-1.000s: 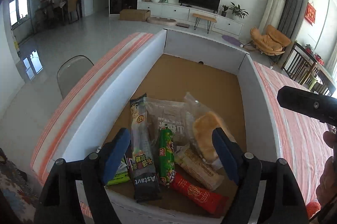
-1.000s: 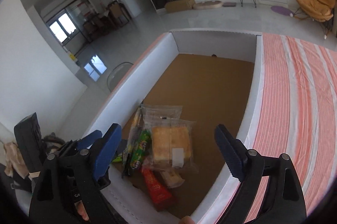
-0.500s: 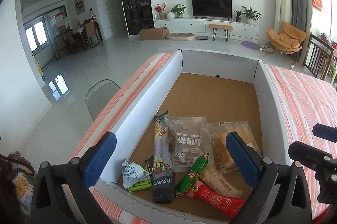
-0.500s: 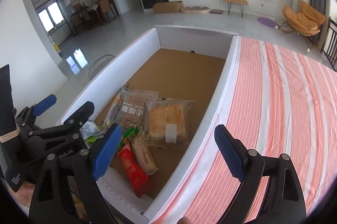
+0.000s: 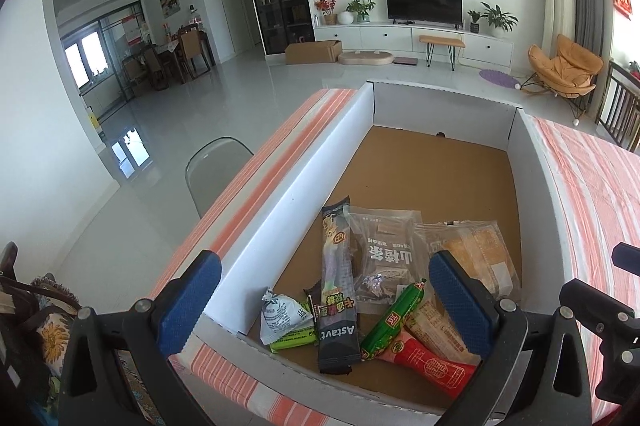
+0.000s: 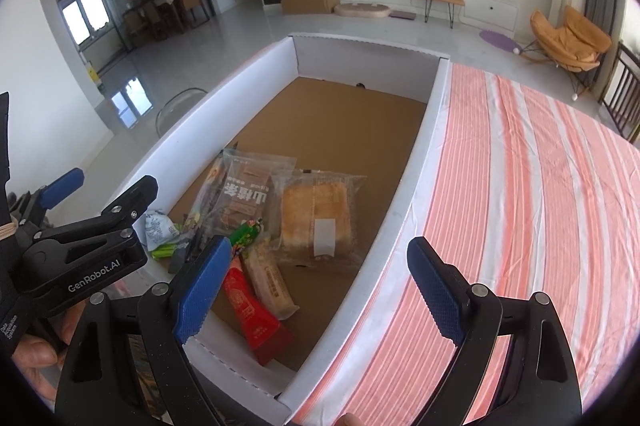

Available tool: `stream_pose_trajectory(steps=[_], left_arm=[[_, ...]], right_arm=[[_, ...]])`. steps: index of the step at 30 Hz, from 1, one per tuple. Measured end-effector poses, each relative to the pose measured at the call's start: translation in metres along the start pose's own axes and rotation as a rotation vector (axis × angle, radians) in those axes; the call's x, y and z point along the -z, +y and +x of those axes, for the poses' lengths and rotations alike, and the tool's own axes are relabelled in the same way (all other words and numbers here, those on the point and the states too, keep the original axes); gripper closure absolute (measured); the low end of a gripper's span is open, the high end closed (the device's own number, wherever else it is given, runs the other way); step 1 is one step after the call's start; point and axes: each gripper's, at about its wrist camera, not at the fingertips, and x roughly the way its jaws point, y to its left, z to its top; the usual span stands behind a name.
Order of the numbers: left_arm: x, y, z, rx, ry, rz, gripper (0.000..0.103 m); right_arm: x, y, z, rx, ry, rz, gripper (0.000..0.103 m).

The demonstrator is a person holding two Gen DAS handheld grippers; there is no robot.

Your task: Organize snacks

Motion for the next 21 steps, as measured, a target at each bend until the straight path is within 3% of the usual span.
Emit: stream_pose_trajectory(steps=[8, 21], left_arm=[[-0.001, 0.001, -0.004, -0.038, -0.005, 0.03, 0.0], [-0.002, 0.013, -0.006, -0.031, 0.021, 0.003, 0.0]], right_arm=[[0.002, 0.007, -0.003, 0.01, 0.0, -0.003, 0.011], [-0.005, 0.023, -0.015, 0.028, -0.031, -0.025, 0.011]])
